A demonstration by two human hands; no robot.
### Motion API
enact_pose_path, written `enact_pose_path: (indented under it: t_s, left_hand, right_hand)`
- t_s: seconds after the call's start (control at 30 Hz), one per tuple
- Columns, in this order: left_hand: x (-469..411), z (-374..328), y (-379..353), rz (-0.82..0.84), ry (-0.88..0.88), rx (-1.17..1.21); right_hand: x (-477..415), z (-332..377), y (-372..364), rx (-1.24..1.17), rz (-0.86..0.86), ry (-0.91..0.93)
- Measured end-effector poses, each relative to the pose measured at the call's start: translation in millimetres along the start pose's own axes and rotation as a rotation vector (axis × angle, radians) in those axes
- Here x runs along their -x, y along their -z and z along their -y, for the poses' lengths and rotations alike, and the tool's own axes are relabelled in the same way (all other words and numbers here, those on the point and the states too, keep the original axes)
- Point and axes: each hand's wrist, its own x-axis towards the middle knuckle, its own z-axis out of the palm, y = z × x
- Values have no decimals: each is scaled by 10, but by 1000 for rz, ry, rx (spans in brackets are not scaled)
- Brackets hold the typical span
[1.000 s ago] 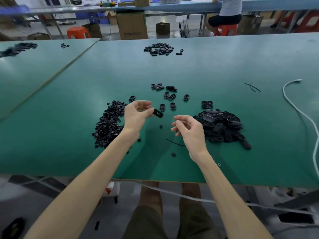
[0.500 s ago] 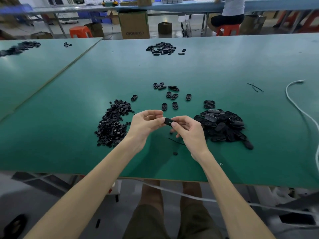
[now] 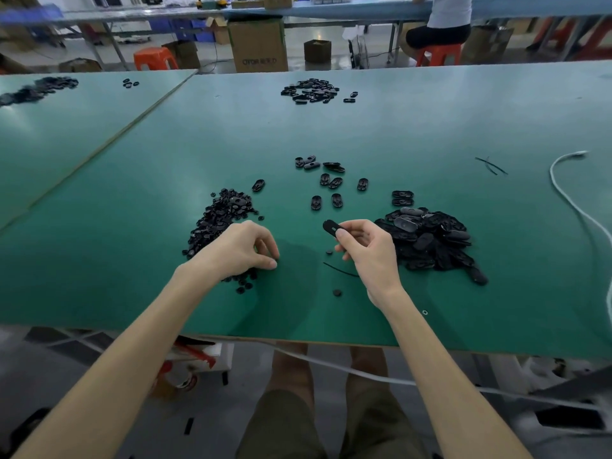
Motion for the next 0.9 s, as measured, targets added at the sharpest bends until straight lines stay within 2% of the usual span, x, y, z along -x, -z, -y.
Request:
enact_pose_path:
  t_s: [0.2,0.27,0.63,0.9]
  left_hand:
    - [-46,-35,-97,-41,35,-149]
    - [-39,-39,-127,-71,19,-131]
    - [-2,-466,-324,-227,-163,571]
    - [-30,-559,-441,-368,-202,607]
  right_hand:
    - [1,8,11,-10,-10,-3]
    - [1,8,12,-21,-11,-2]
    - [-11,-20,13,-33,-12,0]
    - [10,19,19,-102,8,1]
